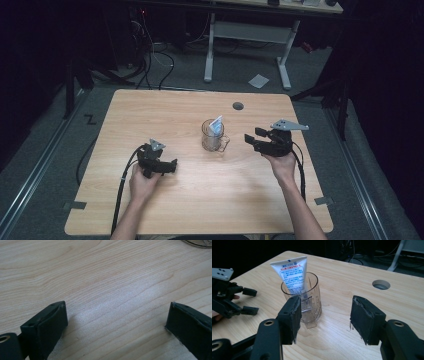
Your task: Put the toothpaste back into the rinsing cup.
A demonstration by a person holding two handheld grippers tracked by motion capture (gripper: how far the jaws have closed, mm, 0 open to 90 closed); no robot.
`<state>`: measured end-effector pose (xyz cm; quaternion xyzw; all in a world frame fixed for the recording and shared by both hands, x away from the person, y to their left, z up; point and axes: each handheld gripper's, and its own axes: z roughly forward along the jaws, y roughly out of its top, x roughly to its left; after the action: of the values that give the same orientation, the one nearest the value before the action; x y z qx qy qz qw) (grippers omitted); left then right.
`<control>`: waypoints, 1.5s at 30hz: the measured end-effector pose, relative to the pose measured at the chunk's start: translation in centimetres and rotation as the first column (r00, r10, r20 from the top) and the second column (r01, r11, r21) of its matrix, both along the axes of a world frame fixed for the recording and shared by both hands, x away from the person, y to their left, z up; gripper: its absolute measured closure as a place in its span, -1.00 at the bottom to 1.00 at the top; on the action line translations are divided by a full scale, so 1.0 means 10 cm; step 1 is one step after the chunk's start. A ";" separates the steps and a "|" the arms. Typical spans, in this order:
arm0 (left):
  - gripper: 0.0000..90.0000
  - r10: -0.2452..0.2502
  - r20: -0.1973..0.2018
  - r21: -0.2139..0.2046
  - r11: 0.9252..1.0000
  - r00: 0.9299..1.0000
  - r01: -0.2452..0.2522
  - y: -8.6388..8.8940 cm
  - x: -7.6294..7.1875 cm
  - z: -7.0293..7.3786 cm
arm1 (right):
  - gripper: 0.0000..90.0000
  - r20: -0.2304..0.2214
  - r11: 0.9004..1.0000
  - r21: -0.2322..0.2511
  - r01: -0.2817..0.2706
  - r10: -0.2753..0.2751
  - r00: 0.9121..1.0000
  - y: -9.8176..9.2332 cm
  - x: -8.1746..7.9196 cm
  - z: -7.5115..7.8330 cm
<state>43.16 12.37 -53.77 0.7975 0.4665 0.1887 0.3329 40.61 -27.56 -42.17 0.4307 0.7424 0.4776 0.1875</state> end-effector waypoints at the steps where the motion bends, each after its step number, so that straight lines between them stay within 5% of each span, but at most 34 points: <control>1: -0.91 0.000 0.000 0.000 1.000 1.000 0.000 0.00 0.00 0.00 | -0.07 -0.001 1.000 0.013 -0.004 0.004 1.000 0.00 -0.01 0.00; 33: -0.91 0.000 0.000 0.000 1.000 1.000 0.000 0.00 0.00 0.00 | -0.07 -0.019 0.999 -0.004 -0.041 0.041 0.999 0.06 -0.21 -0.16; 45: -0.91 0.000 0.000 0.000 1.000 1.000 0.000 0.00 0.00 0.00 | -0.04 -0.021 1.000 0.018 -0.011 0.011 1.000 0.01 -0.27 -0.28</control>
<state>43.16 12.38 -53.77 0.7976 0.4663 0.1886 0.3329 37.88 -27.47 -44.95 0.4332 0.7426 0.4806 0.1730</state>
